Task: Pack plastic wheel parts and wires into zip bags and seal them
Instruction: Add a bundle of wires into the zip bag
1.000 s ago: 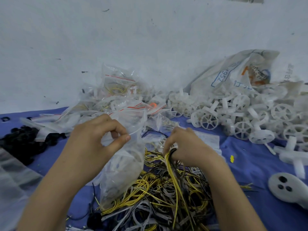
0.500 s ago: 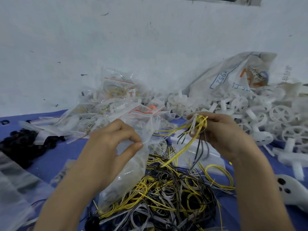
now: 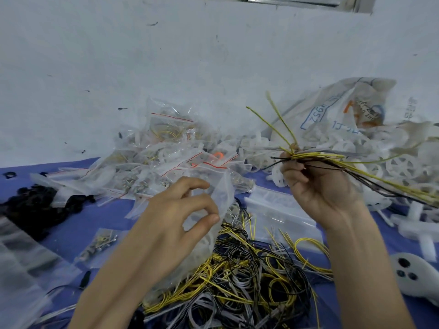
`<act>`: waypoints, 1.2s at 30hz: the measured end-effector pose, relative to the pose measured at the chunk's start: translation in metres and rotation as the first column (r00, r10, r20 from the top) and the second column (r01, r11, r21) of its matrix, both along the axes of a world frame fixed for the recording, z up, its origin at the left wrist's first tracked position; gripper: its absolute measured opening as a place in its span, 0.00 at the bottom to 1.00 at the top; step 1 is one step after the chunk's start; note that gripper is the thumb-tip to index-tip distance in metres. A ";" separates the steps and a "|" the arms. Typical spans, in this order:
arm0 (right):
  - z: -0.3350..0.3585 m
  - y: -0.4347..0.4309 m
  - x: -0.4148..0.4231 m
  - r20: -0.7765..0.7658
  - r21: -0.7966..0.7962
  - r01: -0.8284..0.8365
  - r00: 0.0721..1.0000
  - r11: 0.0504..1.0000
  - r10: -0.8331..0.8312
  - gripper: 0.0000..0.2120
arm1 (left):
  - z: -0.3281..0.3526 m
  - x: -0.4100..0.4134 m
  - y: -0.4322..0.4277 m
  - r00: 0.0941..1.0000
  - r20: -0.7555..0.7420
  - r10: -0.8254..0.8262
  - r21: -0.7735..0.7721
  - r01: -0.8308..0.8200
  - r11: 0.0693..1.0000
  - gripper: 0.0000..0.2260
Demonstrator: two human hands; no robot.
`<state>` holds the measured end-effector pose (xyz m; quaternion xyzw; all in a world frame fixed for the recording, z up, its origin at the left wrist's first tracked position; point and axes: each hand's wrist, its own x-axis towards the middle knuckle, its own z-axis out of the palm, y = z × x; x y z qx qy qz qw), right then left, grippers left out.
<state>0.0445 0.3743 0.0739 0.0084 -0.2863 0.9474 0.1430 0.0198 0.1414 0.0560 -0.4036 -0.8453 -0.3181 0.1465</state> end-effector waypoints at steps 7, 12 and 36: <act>-0.002 -0.039 -0.002 -0.077 0.091 -0.416 0.903 0.905 0.423 0.14 | -0.004 0.006 0.010 0.995 -0.004 -0.099 -0.010 0.099 0.995 0.07; -0.023 -0.062 -0.012 0.164 0.524 -0.358 0.933 0.773 0.321 0.11 | -0.003 0.011 0.008 0.981 -0.132 -0.143 0.032 0.149 0.988 0.10; -0.015 -0.048 0.004 0.271 0.910 -0.336 0.926 0.244 0.262 0.12 | 0.015 0.036 0.007 0.963 -0.163 -0.214 -0.148 0.191 0.970 0.08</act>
